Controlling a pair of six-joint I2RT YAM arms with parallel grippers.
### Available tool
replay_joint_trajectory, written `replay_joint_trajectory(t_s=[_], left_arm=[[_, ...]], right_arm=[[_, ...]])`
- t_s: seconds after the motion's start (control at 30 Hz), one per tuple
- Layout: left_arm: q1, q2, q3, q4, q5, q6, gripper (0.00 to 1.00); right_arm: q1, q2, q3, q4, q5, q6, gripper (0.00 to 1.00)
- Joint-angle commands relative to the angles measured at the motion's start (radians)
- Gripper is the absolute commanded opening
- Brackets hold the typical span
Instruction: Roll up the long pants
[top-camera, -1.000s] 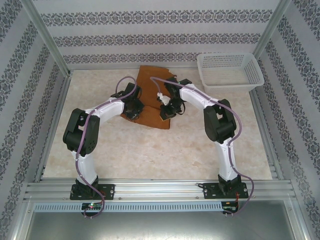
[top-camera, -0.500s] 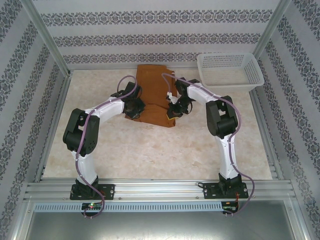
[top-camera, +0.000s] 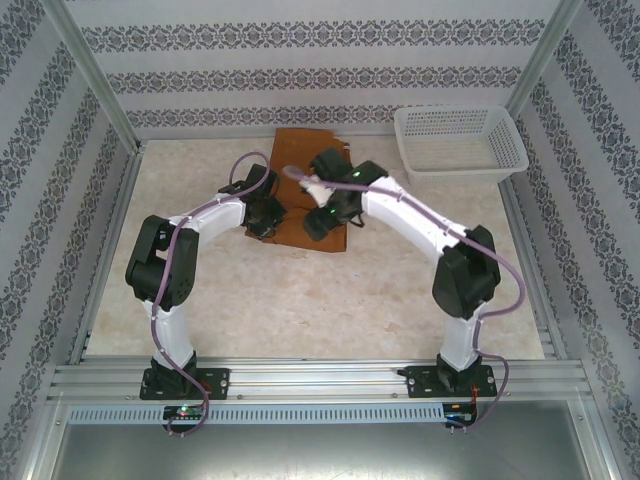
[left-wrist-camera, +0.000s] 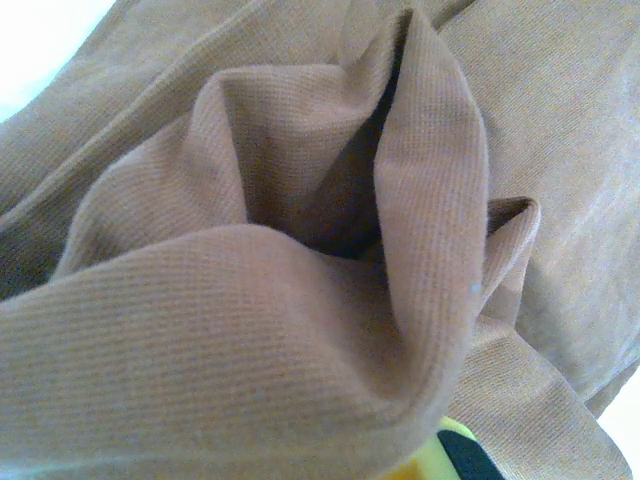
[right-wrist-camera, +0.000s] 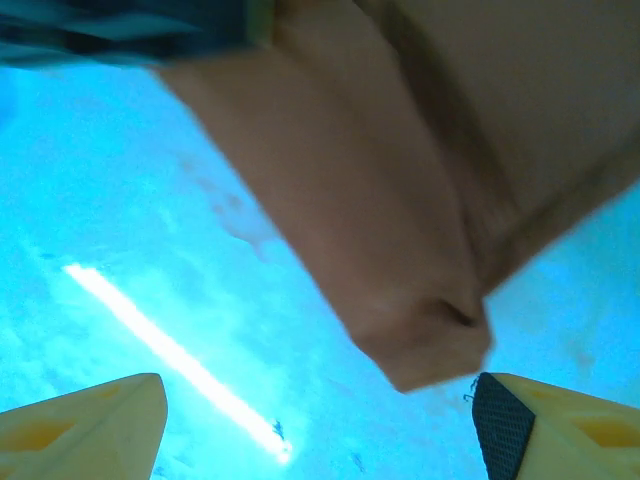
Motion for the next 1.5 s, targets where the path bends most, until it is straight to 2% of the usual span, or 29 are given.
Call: replay_joint_trajectory(t_s=[0.0, 0.2, 0.33, 0.7, 0.87, 0.97, 1.0, 1.03, 1.07, 1.1, 1.13, 1.47], left_arm=[[0.022, 0.025, -0.011, -0.052, -0.038, 0.024, 0.0], [0.022, 0.011, -0.023, -0.052, -0.032, 0.026, 0.0], [0.021, 0.004, -0.019, -0.056, -0.03, 0.033, 0.0], [0.021, 0.01, -0.02, -0.053, -0.024, 0.033, 0.0], [0.022, 0.013, -0.026, -0.047, -0.015, 0.032, 0.0], [0.022, 0.016, -0.033, -0.042, -0.005, 0.029, 0.0], [0.021, 0.014, -0.036, -0.04, -0.005, 0.029, 0.0], [0.021, 0.011, -0.039, -0.039, -0.006, 0.029, 0.0], [0.021, 0.011, -0.04, -0.037, -0.009, 0.029, 0.0], [0.022, 0.012, -0.04, -0.037, -0.011, 0.03, 0.0], [0.024, 0.014, -0.035, -0.038, -0.013, 0.03, 0.0], [0.086, 0.008, 0.149, -0.132, -0.022, 0.064, 0.02]], right_arm=[[0.081, 0.014, -0.094, 0.085, 0.213, -0.068, 0.82], [0.19, 0.073, -0.226, 0.256, 0.369, -0.177, 0.83], [0.217, 0.111, -0.289, 0.359, 0.463, -0.252, 0.87], [0.161, 0.236, -0.25, 0.582, 0.552, -0.441, 0.88], [0.122, 0.301, -0.223, 0.69, 0.539, -0.525, 0.84], [0.106, 0.314, -0.234, 0.768, 0.528, -0.559, 0.68], [0.099, 0.316, -0.227, 0.767, 0.517, -0.557, 0.59], [0.093, 0.317, -0.216, 0.757, 0.498, -0.554, 0.44], [0.087, 0.318, -0.207, 0.743, 0.476, -0.549, 0.21], [0.085, 0.315, -0.205, 0.739, 0.468, -0.547, 0.03], [0.083, 0.312, -0.202, 0.73, 0.461, -0.543, 0.0], [0.094, 0.191, -0.148, 0.459, 0.37, -0.374, 0.0]])
